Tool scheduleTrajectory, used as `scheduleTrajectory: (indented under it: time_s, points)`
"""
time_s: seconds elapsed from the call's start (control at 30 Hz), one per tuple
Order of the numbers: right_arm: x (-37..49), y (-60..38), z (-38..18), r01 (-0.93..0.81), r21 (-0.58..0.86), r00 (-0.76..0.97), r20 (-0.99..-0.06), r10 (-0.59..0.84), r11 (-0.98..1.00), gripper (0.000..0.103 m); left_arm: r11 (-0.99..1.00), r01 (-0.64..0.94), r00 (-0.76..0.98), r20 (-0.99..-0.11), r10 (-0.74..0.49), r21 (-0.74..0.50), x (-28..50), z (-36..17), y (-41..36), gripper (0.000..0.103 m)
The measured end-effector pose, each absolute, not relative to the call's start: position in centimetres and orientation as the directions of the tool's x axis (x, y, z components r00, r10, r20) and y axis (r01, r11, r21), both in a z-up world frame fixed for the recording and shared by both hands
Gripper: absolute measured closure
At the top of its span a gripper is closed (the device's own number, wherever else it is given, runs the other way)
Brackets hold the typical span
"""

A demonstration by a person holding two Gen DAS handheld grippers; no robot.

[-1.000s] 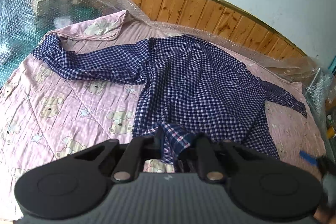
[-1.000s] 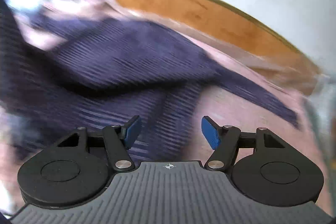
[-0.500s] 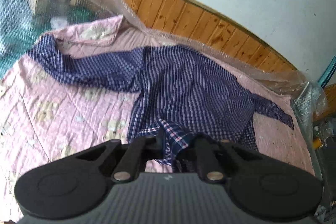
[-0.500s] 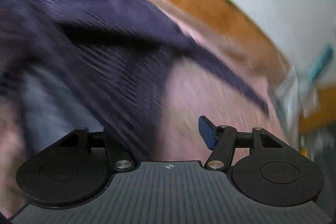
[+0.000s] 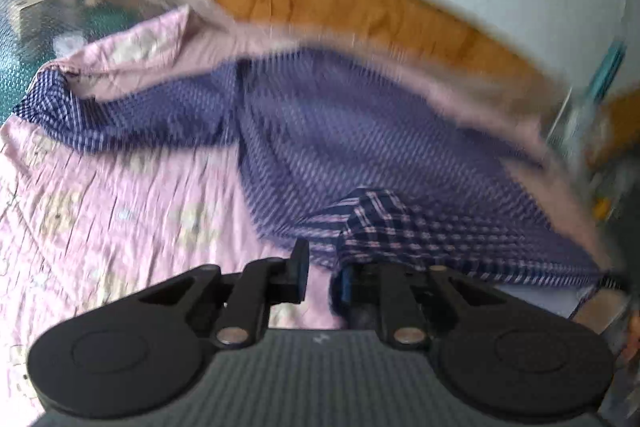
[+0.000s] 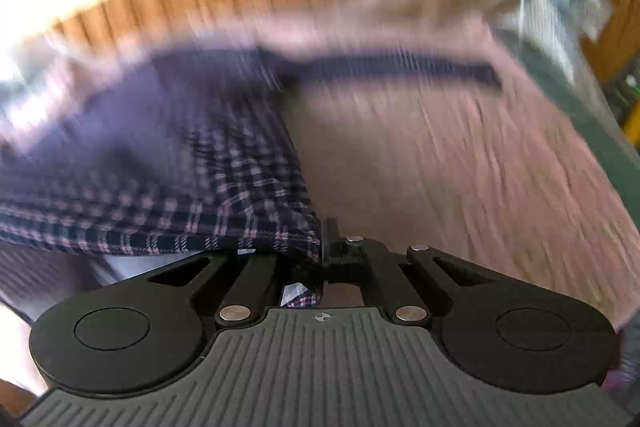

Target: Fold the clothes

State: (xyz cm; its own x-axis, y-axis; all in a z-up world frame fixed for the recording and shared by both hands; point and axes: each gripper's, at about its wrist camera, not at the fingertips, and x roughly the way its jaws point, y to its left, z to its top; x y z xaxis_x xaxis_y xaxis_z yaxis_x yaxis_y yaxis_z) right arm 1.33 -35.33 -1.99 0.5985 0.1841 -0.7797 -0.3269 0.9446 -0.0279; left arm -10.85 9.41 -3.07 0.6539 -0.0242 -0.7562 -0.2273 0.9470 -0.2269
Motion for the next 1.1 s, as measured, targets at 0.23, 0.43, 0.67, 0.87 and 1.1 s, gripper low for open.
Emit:
scheduleTrajectory:
  time_s: [0.23, 0.43, 0.67, 0.87, 1.1]
  points:
    - [0.0, -35.8, -9.4, -0.32, -0.222, 0.576, -0.818, 0.003, 0.921, 0.067, 0.967, -0.214, 0.622, -0.782, 0.025, -0.14, -14.6, -5.8, 7.1, 0.096]
    - [-0.2, -35.6, -6.7, -0.335, -0.255, 0.687, -0.725, 0.051, 0.907, 0.057, 0.909, -0.243, 0.753, -0.656, -0.042, -0.338, -13.1, -1.1, 9.5, 0.096]
    - [3.4, -38.1, -6.5, -0.259, -0.069, 0.568, -0.818, 0.094, 0.964, 0.039, 0.886, -0.286, 0.726, -0.686, -0.048, -0.365, -6.1, -0.8, 10.9, 0.096]
    - [-3.9, -38.0, -5.0, -0.238, 0.133, 0.574, -0.78, 0.249, 0.962, 0.04, 0.891, -0.242, 0.745, -0.661, -0.082, -0.383, -3.9, 0.6, 9.9, 0.096]
    - [-7.9, -23.9, -6.1, -0.806, -0.112, 0.471, -0.717, 0.514, 0.582, 0.05, 0.917, -0.193, 0.739, -0.667, -0.099, -0.35, -2.4, 1.1, 7.8, 0.096]
